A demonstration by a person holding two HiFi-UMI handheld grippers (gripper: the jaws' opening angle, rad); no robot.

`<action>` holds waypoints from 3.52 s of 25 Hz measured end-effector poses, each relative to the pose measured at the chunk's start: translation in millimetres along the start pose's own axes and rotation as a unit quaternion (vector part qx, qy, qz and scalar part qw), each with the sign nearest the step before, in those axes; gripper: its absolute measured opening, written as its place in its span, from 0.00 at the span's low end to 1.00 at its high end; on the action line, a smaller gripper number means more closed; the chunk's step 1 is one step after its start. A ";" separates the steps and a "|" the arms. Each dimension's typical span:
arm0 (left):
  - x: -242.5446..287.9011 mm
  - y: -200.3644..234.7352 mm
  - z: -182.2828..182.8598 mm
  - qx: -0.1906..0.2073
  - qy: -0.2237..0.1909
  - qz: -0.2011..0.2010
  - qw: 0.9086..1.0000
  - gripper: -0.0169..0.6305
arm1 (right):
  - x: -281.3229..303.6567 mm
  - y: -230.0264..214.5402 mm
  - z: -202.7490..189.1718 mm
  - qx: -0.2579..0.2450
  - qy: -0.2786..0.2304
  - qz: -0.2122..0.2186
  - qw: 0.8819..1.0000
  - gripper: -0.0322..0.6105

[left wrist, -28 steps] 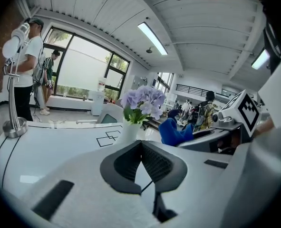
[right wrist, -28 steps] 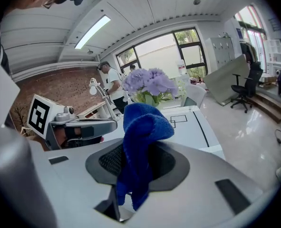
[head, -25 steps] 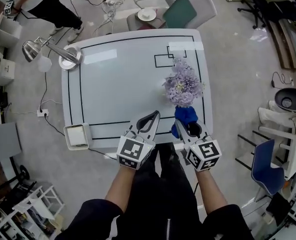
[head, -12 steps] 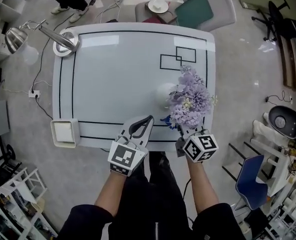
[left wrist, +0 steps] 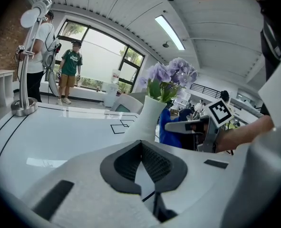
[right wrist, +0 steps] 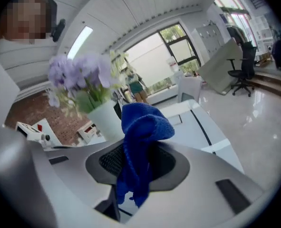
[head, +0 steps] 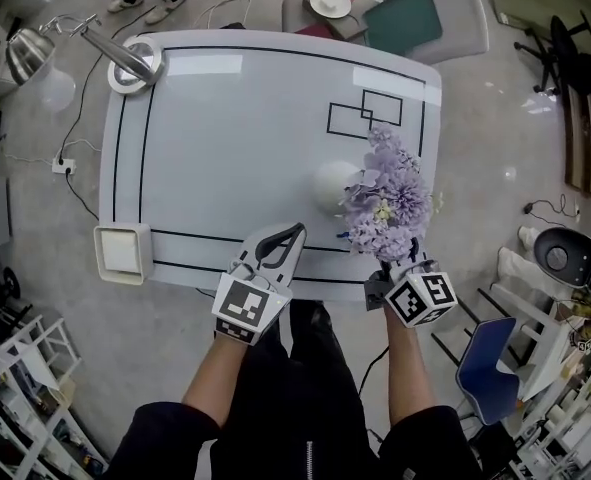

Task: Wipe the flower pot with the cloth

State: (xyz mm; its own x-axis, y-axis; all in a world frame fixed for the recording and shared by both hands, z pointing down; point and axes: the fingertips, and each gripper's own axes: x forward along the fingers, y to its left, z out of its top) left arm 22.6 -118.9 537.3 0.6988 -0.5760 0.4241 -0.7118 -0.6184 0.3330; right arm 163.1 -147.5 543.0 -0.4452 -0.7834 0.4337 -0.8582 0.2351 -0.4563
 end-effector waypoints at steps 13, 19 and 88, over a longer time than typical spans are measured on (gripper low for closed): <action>-11.9 -3.6 -9.0 -0.004 0.008 0.006 1.000 0.04 | 20.9 -8.6 -51.0 0.032 0.049 0.021 0.998 0.23; -22.9 0.7 -10.3 -0.013 0.007 0.018 1.000 0.04 | -10.9 45.7 -50.2 -0.087 0.043 0.054 0.994 0.23; -38.4 -16.8 45.8 0.024 -0.021 -0.010 0.999 0.04 | -51.6 92.3 -45.2 -0.074 0.080 0.016 0.994 0.23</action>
State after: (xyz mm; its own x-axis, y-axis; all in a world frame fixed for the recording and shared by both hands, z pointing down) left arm 10.9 -110.9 476.8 0.7166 -0.5844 0.3808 -0.6936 -0.6545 0.3009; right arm 95.2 -59.4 513.6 -0.4974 -0.6756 0.5442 -0.8660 0.3500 -0.3571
